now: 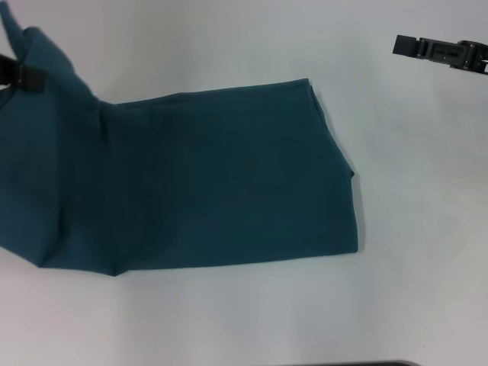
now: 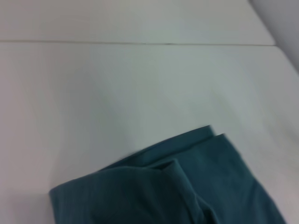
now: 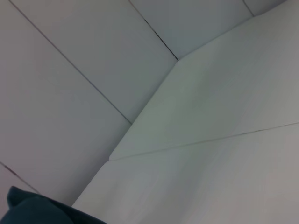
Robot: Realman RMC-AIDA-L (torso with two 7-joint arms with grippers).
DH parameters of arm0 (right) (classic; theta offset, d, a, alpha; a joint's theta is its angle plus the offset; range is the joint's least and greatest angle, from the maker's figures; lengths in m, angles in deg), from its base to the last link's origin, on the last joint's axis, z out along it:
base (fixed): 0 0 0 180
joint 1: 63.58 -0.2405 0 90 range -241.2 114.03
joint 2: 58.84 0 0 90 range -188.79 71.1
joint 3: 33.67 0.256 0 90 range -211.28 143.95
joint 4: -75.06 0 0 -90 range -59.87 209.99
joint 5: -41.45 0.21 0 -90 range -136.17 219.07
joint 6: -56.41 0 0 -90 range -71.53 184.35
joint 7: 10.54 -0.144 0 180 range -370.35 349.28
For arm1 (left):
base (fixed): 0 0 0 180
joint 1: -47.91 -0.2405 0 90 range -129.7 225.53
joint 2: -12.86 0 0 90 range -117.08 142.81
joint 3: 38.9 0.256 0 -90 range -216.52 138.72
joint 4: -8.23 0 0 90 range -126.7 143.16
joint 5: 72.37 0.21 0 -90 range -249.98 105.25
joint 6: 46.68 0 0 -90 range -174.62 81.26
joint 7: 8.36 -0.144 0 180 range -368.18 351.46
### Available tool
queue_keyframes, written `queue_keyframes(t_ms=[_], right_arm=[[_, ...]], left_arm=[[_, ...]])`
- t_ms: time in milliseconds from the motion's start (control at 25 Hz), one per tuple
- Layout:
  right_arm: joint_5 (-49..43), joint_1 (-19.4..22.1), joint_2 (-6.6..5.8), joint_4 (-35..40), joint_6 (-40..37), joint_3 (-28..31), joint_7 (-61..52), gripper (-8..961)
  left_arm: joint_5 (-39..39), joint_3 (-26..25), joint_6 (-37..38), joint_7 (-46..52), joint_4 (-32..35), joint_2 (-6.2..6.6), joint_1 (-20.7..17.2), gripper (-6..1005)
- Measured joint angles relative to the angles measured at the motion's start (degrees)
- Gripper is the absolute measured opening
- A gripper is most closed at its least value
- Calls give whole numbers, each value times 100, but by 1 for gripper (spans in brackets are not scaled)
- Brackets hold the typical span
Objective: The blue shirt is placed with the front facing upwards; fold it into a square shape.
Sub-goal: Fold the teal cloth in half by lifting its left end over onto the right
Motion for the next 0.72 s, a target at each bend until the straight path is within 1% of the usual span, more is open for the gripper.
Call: queue_keyframes(t_ms=[160,440,560,720], right_arm=[[-3,0,-14,-8,70,-7,-10,688],[-3,0,-74,-14,150,-7,-28,686],[-1,0,-85,-29,204,-6,-29,685],[0,0,-97,-68,253,-5,-31,683]], left_arm=[[-361,125,81,251,-375,-59,-61,57],[-935,325,115,696,-959,-105,-197,57],[-1035,384,114,777,-1041,-180,-171,57],[-1084,427,76,823,-1094,-340,-78,58]])
